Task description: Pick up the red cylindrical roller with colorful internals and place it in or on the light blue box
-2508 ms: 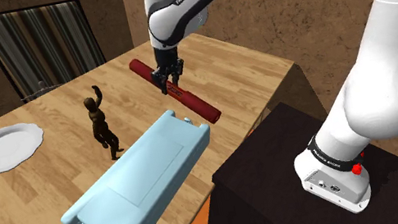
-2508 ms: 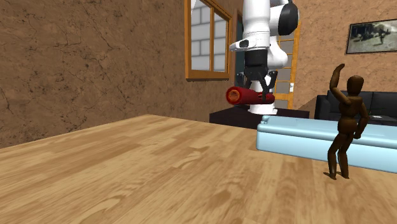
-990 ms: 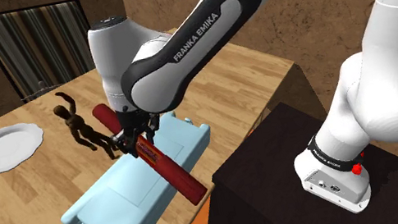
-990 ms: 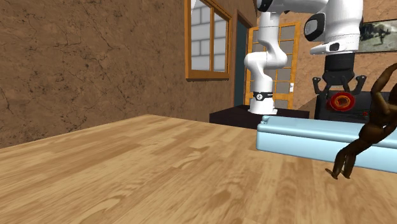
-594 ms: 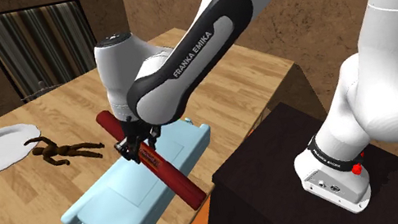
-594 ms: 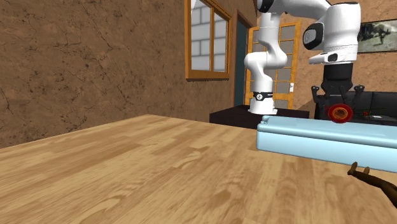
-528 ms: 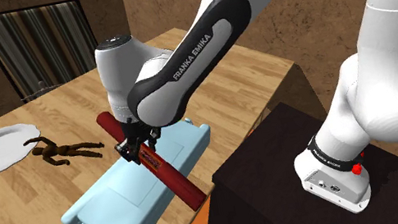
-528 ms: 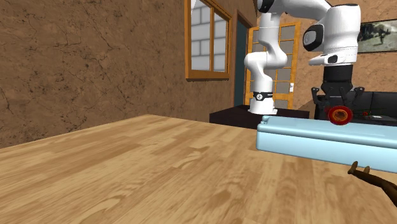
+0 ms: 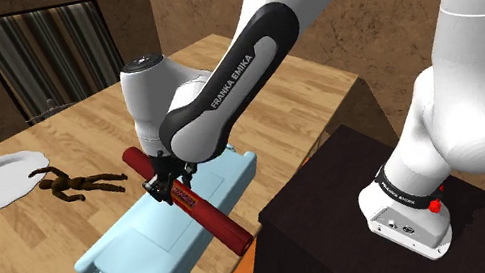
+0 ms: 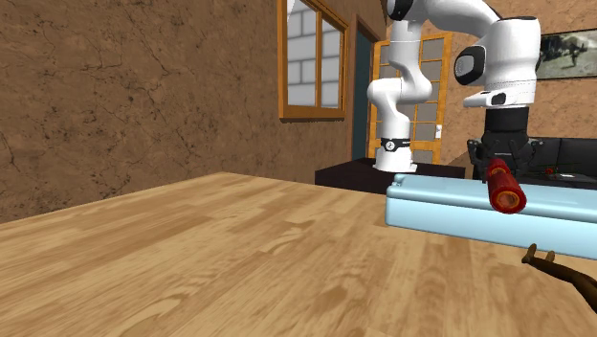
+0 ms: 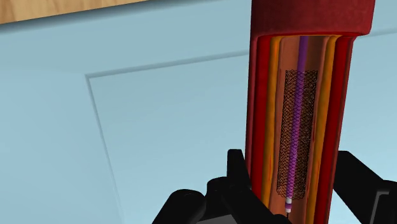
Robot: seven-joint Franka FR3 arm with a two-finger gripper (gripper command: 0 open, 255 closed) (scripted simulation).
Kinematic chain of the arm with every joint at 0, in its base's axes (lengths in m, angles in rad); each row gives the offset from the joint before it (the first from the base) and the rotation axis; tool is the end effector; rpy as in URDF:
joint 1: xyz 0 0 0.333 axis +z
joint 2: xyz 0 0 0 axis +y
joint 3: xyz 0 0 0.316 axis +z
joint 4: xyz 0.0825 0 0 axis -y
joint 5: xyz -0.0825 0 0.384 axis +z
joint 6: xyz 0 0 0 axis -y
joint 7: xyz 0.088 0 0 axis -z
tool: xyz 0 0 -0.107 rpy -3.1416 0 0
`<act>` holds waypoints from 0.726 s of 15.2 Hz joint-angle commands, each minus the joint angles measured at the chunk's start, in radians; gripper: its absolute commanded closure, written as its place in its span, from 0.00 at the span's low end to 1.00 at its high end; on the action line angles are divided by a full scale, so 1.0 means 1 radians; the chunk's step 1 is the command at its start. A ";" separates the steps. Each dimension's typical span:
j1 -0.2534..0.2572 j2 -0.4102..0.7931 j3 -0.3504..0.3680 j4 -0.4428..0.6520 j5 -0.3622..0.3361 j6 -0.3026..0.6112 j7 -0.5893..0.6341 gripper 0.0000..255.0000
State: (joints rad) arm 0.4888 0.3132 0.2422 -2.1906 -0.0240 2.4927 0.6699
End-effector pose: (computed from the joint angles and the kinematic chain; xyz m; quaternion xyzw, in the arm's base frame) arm 0.4156 0.3730 0.2459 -0.9990 -0.0345 0.0197 0.0223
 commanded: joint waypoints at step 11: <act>-0.009 -0.052 0.008 0.008 0.017 -0.058 -0.012 0.00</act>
State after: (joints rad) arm 0.4829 0.2748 0.2482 -2.1914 -0.0112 2.4579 0.6621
